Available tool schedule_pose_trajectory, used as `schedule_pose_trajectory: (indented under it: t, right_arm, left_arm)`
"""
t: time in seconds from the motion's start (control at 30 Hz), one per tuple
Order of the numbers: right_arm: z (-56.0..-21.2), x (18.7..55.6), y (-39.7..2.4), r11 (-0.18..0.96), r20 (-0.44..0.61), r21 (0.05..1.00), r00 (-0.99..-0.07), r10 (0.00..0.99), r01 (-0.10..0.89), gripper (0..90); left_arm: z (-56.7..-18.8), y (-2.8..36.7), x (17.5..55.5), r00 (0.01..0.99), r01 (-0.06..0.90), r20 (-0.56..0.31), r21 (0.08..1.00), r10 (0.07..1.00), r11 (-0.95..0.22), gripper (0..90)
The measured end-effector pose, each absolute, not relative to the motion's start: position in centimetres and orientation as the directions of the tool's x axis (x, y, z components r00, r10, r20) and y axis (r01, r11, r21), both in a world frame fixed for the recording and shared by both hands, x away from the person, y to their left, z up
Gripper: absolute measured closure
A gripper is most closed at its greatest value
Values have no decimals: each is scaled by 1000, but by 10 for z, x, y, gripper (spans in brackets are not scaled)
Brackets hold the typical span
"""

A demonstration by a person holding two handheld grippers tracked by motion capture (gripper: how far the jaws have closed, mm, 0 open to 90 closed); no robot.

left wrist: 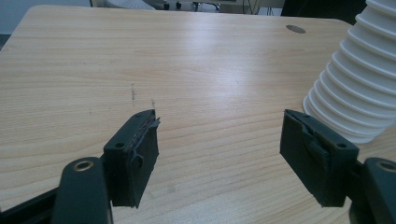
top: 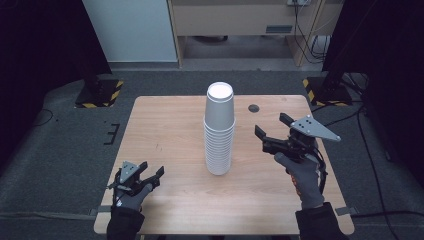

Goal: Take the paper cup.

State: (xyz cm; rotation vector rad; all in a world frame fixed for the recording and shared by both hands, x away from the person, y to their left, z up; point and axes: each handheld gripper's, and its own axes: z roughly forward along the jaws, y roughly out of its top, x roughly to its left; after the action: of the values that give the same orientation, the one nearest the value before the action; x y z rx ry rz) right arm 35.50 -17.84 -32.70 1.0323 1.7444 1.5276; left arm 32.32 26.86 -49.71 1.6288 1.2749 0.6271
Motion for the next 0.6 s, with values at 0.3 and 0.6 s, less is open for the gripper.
schedule_pose_trajectory:
  t: [0.3, 0.6]
  right_arm:
    - [-314, 361, -156, 26, 60, 989, -552, 832, 147, 117]
    - [-308, 368, -142, 19, 68, 989, -567, 821, 146, 117]
  left_arm:
    - [-497, 269, 323, 327, 450, -147, 893, 934, -17, 266]
    - [-498, 268, 324, 328, 451, -144, 892, 934, -20, 267]
